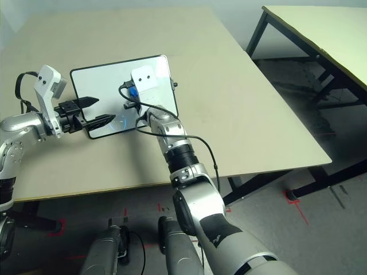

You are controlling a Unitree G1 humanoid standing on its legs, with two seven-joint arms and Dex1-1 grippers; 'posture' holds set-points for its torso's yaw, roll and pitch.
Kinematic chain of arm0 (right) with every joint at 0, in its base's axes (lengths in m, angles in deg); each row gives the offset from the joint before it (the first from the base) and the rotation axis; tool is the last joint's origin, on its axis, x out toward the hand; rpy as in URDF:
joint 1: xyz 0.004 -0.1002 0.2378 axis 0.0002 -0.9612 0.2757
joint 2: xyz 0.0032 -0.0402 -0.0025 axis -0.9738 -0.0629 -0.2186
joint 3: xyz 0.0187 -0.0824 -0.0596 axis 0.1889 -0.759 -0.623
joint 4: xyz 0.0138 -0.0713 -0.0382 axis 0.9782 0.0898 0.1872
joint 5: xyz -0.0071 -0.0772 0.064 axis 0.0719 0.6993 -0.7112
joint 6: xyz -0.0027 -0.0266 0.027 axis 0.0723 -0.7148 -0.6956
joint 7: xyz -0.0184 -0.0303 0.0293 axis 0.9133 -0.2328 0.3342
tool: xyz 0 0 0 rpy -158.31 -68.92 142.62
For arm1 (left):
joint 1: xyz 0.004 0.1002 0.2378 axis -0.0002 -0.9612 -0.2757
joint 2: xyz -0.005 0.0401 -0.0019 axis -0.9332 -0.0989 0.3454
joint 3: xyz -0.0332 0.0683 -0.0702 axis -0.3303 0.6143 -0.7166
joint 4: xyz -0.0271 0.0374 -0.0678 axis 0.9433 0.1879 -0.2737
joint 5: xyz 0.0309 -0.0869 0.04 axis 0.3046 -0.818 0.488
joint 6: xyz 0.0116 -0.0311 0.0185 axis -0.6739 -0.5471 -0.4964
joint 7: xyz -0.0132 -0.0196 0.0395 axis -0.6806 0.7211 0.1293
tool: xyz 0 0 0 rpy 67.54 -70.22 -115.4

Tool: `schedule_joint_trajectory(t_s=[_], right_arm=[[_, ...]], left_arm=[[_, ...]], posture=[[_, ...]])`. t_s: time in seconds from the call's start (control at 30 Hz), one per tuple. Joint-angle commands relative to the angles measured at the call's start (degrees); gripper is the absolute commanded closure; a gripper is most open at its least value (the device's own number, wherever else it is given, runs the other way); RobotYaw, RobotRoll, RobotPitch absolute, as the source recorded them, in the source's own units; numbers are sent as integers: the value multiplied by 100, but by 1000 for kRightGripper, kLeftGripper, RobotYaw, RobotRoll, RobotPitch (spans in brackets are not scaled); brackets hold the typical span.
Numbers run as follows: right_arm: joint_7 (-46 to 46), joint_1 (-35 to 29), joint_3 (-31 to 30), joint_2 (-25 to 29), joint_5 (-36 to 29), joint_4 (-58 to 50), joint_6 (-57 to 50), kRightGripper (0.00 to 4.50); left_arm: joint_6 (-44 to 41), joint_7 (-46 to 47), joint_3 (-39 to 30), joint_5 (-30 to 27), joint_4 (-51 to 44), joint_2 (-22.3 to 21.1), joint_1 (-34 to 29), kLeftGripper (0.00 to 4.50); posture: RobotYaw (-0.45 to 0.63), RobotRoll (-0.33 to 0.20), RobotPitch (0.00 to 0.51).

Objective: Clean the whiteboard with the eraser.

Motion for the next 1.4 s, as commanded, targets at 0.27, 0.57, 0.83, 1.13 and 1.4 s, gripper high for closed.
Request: schedule_joint_trajectory(t_s=[0.27, 0.57, 0.83, 1.13, 1.4], right_arm=[[116, -699, 143, 526, 120, -305, -300, 4061], [178, -785, 308, 880, 83, -355, -333, 4061], [226, -399, 227, 389, 36, -96, -206, 4061], [116, 100, 100, -231, 41, 347, 39, 4062], [35, 131, -69, -449, 18, 417, 92, 4062]], left_arm=[[16, -131, 51, -18, 96, -49, 69, 0], [76, -219, 108, 43, 243, -40, 184, 0], [65, -230, 117, 42, 232, -44, 195, 0], [28, -154, 53, 12, 110, -39, 99, 0], [-6, -93, -6, -22, 29, -67, 26, 0]], posture=[[-44, 0, 163], [-52, 0, 161], [-40, 0, 164], [-18, 0, 161], [-8, 0, 164]])
